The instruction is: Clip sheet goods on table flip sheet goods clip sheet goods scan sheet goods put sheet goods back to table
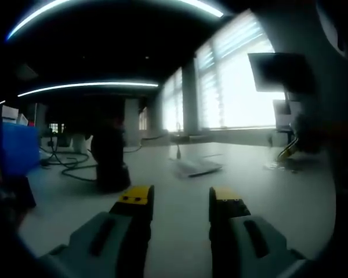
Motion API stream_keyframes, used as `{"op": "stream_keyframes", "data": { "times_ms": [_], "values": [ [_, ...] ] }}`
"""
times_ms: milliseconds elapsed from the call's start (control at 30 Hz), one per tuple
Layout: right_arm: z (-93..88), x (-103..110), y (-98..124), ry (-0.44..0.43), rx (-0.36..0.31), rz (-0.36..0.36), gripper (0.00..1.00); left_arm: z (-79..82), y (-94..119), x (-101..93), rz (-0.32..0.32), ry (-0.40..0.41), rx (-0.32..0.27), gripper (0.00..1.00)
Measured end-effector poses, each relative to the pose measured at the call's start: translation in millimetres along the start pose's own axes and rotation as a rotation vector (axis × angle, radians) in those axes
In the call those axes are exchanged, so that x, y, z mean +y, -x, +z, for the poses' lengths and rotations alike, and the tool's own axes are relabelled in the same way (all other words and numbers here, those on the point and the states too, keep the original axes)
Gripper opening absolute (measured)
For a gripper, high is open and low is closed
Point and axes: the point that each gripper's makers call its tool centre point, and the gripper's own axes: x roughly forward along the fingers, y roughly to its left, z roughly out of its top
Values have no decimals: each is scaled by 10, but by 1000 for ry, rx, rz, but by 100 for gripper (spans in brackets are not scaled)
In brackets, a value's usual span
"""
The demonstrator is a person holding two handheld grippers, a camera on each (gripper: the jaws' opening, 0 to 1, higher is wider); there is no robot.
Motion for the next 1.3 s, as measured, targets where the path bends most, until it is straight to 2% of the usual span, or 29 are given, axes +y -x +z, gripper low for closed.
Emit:
{"op": "stream_keyframes", "data": {
  "times_ms": [200,433,600,700,967,1067,1133,1300],
  "values": [
    [0,9,0,6,-1,-2,26,-2,-2,1,2,-2,3,30],
    [5,11,-8,12,-1,8,18,-5,-3,4,6,-7,6,30],
    [12,-76,-4,-13,-13,-29,3,-2,-1,11,13,-9,5,30],
    [16,-84,7,-31,-22,-35,0,-7,-3,3,13,-18,9,30],
    [37,-28,35,-47,-47,-9,0,-14,1,13,20,-21,10,30],
    [88,15,101,-101,-95,7,0,-29,-5,0,16,-26,17,30],
    [119,52,159,-101,-114,11,0,-38,-10,-11,11,-31,21,30],
    [194,-10,196,-141,-158,32,0,-50,-16,-17,9,-35,27,30]
  ]
}}
